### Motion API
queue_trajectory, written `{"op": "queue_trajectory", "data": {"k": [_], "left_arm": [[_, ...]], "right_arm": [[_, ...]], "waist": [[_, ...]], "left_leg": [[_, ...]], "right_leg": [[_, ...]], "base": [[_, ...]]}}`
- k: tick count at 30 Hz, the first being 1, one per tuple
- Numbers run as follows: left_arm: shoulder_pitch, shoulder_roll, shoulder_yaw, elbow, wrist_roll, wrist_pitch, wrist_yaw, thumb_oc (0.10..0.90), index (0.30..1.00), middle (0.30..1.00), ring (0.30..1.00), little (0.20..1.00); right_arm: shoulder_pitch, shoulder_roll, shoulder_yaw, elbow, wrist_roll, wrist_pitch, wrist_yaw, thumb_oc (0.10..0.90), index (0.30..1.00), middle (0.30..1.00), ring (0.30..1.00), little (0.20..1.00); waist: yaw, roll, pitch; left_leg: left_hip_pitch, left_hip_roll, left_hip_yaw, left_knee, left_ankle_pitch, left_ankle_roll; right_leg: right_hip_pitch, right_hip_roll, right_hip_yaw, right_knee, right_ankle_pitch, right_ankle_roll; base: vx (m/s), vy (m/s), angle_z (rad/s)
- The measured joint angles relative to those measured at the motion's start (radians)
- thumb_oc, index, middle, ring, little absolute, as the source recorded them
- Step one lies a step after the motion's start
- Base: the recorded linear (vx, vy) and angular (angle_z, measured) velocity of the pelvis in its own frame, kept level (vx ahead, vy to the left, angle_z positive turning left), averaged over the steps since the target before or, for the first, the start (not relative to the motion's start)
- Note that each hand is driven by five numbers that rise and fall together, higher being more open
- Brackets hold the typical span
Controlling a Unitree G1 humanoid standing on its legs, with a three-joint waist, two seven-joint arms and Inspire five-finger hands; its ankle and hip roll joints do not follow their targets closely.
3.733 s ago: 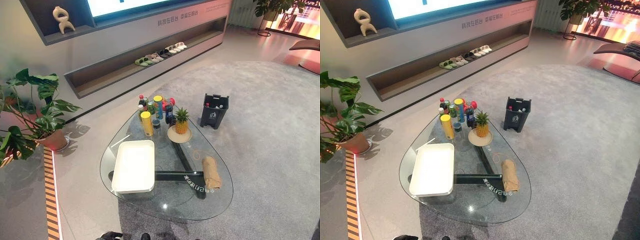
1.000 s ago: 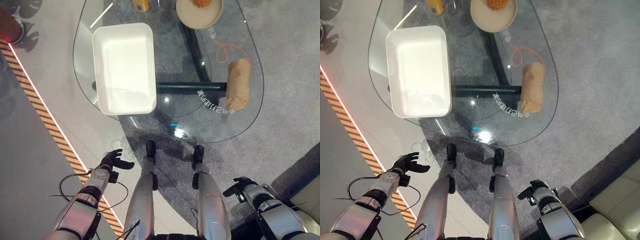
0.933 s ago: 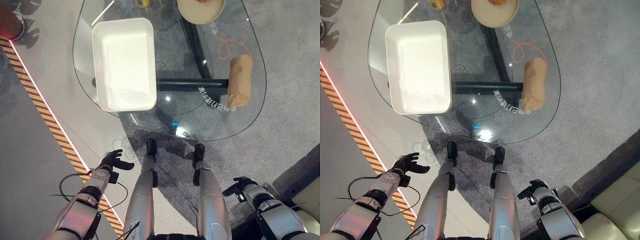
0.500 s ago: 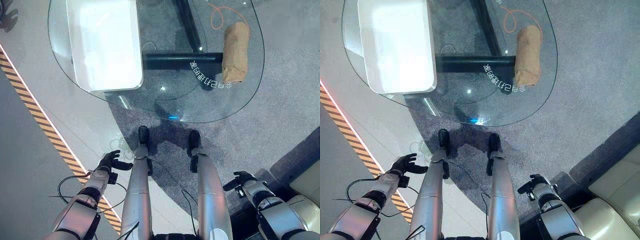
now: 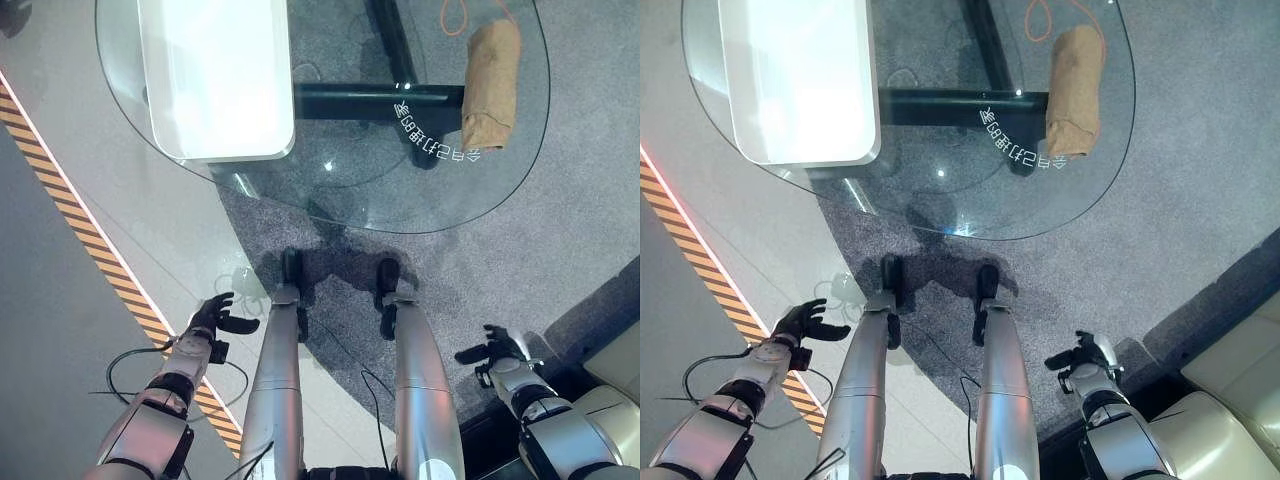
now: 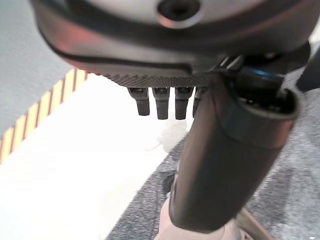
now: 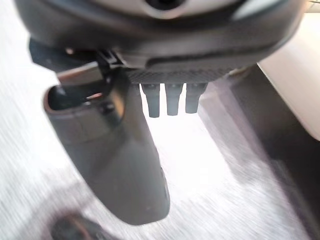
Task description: Wipe the table with a cloth and put it in the basket.
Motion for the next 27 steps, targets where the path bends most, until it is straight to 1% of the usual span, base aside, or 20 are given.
{"op": "queue_trajectory", "data": {"k": [2, 4, 8, 11, 13, 15, 18, 19, 20, 23, 27], "left_arm": [[0.004, 0.000, 0.000, 0.000, 0.000, -0.001, 0.000, 0.800, 0.900, 0.900, 0.900, 0.900], [0.006, 0.000, 0.000, 0.002, 0.000, -0.002, 0.000, 0.800, 0.900, 0.900, 0.900, 0.900], [0.009, 0.000, 0.000, 0.003, 0.001, -0.004, 0.000, 0.800, 0.900, 0.900, 0.900, 0.900], [0.005, -0.001, -0.004, 0.003, 0.001, -0.027, -0.001, 0.800, 0.900, 0.900, 0.900, 0.900], [0.004, -0.001, -0.007, 0.002, 0.001, -0.027, -0.001, 0.800, 0.900, 0.900, 0.900, 0.900], [0.005, -0.001, -0.017, 0.000, 0.001, -0.022, -0.001, 0.800, 0.900, 0.900, 0.900, 0.900], [0.005, -0.001, -0.018, -0.002, 0.000, -0.017, -0.001, 0.800, 0.900, 0.900, 0.900, 0.900], [0.005, -0.001, -0.019, -0.002, 0.000, -0.017, -0.001, 0.800, 0.900, 0.900, 0.900, 0.900], [0.005, -0.001, -0.019, -0.004, 0.000, -0.016, -0.001, 0.800, 0.900, 0.900, 0.900, 0.900], [0.009, 0.000, -0.021, -0.008, -0.001, -0.002, 0.000, 0.800, 0.900, 0.900, 0.900, 0.900], [0.010, 0.000, -0.029, -0.010, -0.002, -0.001, -0.001, 0.800, 0.900, 0.900, 0.900, 0.900]], "right_arm": [[0.002, -0.005, -0.019, -0.002, 0.009, -0.025, -0.026, 0.800, 0.900, 0.900, 0.900, 0.900], [0.002, -0.028, -0.039, -0.031, 0.011, -0.073, -0.058, 0.800, 0.900, 0.900, 0.900, 0.900], [0.000, -0.032, -0.051, -0.068, 0.016, -0.142, -0.096, 0.800, 0.900, 0.900, 0.900, 0.900], [-0.029, -0.040, -0.055, -0.076, 0.051, -0.189, -0.120, 0.800, 0.900, 0.900, 0.900, 0.900], [-0.045, -0.059, -0.057, -0.105, 0.065, -0.196, -0.124, 0.800, 0.900, 0.900, 0.900, 0.900], [-0.073, -0.084, -0.062, -0.153, 0.107, -0.194, -0.136, 0.800, 0.900, 0.900, 0.900, 0.900], [-0.119, -0.122, -0.077, -0.203, 0.152, -0.199, -0.168, 0.800, 0.900, 0.900, 0.900, 0.900], [-0.139, -0.134, -0.076, -0.218, 0.165, -0.209, -0.173, 0.800, 0.900, 0.900, 0.900, 0.900], [-0.140, -0.145, -0.077, -0.240, 0.184, -0.206, -0.187, 0.800, 0.900, 0.900, 0.900, 0.900], [-0.167, -0.152, -0.077, -0.298, 0.210, -0.210, -0.220, 0.800, 0.900, 0.900, 0.900, 0.900], [-0.208, -0.153, -0.076, -0.370, 0.247, -0.207, -0.250, 0.800, 0.900, 0.900, 0.900, 0.900]], "waist": [[0.000, -0.001, 0.000], [0.002, -0.002, 0.000], [-0.005, -0.002, 0.000], [-0.005, -0.002, 0.000], [0.000, -0.002, 0.000], [0.003, -0.002, 0.000], [0.008, -0.002, 0.000], [0.016, -0.002, 0.000], [0.020, -0.002, 0.000], [0.025, -0.002, 0.000], [0.025, 0.000, 0.001]], "left_leg": [[0.007, 0.001, 0.000, -0.001, 0.000, 0.000], [0.012, 0.003, 0.000, -0.012, 0.004, -0.005], [0.022, 0.004, -0.001, -0.016, 0.010, -0.004], [0.022, 0.007, -0.006, -0.005, 0.010, -0.005], [0.022, 0.008, -0.008, 0.004, 0.009, -0.007], [0.022, 0.008, -0.008, 0.010, 0.007, -0.009], [0.022, 0.007, -0.008, 0.009, 0.006, -0.011], [0.022, 0.007, -0.009, 0.008, 0.005, -0.014], [0.022, 0.008, -0.009, 0.008, 0.005, -0.014], [0.021, 0.007, -0.009, 0.007, 0.005, -0.014], [0.021, 0.003, -0.007, 0.010, 0.008, -0.010]], "right_leg": [[0.007, 0.000, 0.000, 0.002, 0.001, -0.002], [0.007, 0.003, -0.001, -0.001, 0.001, -0.002], [0.017, 0.006, -0.013, 0.000, -0.003, -0.008], [0.018, 0.007, -0.023, 0.016, -0.006, -0.015], [0.018, 0.007, -0.024, 0.026, -0.010, -0.018], [0.017, 0.005, -0.024, 0.036, -0.019, -0.025], [0.015, 0.005, -0.023, 0.039, -0.020, -0.022], [0.015, 0.005, -0.024, 0.039, -0.020, -0.022], [0.013, 0.006, -0.023, 0.039, -0.020, -0.023], [0.012, 0.006, -0.023, 0.039, -0.019, -0.023], [0.009, 0.003, -0.022, 0.039, -0.018, -0.024]], "base": [[0.04, -0.020, 0.04], [0.05, -0.023, -0.02], [0.02, -0.008, 0.01], [0.04, -0.020, 0.05], [0.05, -0.012, 0.04], [0.02, 0.010, 0.00], [0.01, 0.007, 0.00], [0.00, 0.000, 0.00], [0.00, 0.000, 0.00], [0.00, 0.000, 0.00], [0.00, 0.000, 0.00]]}}
